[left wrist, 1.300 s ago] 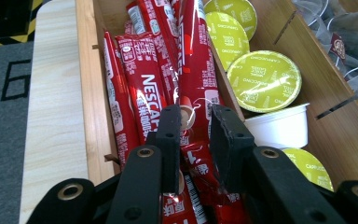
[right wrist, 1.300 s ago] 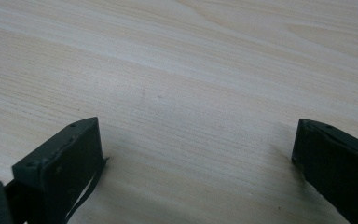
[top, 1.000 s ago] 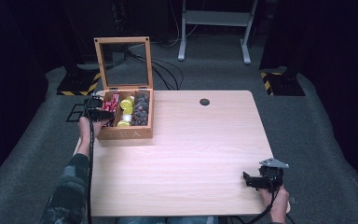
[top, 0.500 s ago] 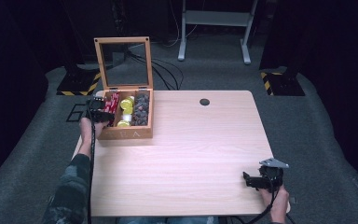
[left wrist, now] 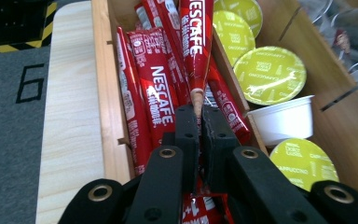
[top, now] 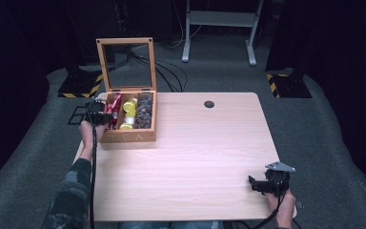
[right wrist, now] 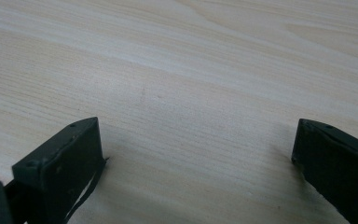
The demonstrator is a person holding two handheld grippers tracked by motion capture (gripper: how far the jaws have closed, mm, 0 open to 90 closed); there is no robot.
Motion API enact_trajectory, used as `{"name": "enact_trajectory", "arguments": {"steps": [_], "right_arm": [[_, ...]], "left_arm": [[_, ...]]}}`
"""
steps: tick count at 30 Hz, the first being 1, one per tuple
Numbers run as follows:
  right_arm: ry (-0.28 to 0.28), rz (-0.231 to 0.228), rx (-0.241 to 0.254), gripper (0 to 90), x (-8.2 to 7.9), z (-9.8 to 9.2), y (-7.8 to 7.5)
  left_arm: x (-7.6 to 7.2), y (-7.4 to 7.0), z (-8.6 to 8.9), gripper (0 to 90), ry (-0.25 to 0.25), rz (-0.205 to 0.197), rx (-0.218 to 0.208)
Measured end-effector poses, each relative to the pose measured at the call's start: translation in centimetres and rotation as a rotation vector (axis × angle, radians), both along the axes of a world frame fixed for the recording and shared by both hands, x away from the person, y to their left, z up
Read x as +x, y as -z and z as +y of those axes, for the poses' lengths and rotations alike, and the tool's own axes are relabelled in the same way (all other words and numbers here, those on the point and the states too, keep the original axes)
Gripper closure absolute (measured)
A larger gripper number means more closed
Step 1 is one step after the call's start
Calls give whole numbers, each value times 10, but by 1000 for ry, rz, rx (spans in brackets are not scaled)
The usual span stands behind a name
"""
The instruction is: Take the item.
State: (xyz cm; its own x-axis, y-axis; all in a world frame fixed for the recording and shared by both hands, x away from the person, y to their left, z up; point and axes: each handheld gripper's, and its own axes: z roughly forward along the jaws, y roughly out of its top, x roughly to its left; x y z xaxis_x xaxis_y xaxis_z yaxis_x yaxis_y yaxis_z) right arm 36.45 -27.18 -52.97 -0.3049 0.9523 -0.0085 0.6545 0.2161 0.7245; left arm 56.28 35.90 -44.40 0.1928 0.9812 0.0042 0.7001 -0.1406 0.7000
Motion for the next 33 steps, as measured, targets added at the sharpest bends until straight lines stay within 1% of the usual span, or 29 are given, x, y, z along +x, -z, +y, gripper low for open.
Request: {"name": "enact_trajectory", "arguments": {"steps": [1,2,3,4,5,8,9,12,16,18,20,22,23,27,31,33], "right_arm": [[10,-3,3,11,0,1,0],[-1,0,0,12,0,0,0],[10,-3,3,11,0,1,0],[1,0,1,11,0,0,0],[1,0,1,11,0,0,0],[0,-1,2,11,0,0,0],[0,-1,2,11,0,0,0],[0,-1,1,11,0,0,0],[0,-1,1,11,0,0,0],[-3,-2,-2,11,0,0,0],[1,-1,1,11,0,0,0],[-10,-1,-7,12,0,-1,0],[1,3,2,11,0,0,0],[-2,2,1,12,0,-1,0],[-2,1,3,12,0,-1,0],[-2,3,4,12,0,-1,0]], "left_arm": [[-2,-2,1,859,0,-5,-10],[-4,-4,2,859,3,-17,-15],[-5,-5,2,859,4,-21,-14],[-6,-6,3,859,8,-25,-15],[-8,-7,4,859,12,-24,-19],[-12,-13,4,859,23,-41,-30],[-12,-13,4,859,23,-41,-30],[-17,-18,3,859,38,-51,-40],[-23,-25,1,859,53,-77,-40],[-26,-27,0,859,65,-82,-33],[-29,-28,1,859,73,-84,-30],[-32,-29,1,859,75,-86,-37],[-33,-28,1,859,79,-93,-39],[-37,-29,1,859,84,-98,-38],[-42,-32,0,859,92,-115,-57],[-45,-34,-2,859,99,-119,-57]]}}
